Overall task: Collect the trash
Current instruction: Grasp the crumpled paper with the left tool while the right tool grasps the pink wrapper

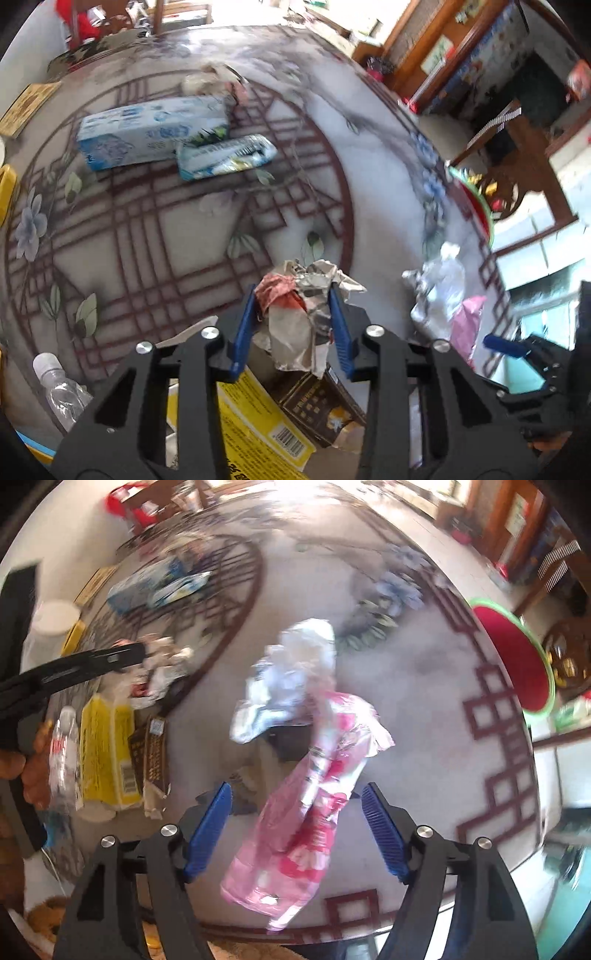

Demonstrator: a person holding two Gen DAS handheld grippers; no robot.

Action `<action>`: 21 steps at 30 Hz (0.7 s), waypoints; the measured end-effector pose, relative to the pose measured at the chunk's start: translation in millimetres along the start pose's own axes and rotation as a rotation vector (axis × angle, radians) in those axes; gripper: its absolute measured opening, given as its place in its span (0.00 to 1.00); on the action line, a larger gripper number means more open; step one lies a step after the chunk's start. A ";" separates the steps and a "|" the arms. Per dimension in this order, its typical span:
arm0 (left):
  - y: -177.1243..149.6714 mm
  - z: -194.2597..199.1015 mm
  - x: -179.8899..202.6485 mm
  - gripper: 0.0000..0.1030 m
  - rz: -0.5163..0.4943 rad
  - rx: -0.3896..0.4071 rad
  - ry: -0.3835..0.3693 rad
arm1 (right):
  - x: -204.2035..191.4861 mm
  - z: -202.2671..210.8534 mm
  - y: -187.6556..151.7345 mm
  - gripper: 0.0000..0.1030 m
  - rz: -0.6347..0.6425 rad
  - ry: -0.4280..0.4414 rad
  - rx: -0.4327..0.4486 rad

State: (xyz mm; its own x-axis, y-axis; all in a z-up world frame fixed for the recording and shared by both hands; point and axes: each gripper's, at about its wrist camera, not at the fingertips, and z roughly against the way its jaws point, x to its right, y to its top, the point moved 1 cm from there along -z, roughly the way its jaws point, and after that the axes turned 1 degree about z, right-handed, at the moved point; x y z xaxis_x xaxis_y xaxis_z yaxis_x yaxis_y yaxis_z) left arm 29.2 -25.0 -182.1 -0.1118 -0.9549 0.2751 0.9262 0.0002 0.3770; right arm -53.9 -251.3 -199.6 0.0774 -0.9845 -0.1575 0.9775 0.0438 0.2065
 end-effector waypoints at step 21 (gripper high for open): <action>8.6 32.4 16.0 0.34 -0.010 0.088 -0.014 | -8.5 -33.1 -16.0 0.49 0.091 -0.155 -0.104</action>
State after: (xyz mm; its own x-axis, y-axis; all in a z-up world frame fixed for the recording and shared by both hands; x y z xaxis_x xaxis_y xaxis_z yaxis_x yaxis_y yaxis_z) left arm 23.7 -30.7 -145.8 -0.1263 -0.9506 0.2836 0.8900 0.0177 0.4556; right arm -63.7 -238.0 -233.6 0.1427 -0.9897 0.0097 0.9835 0.1429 0.1113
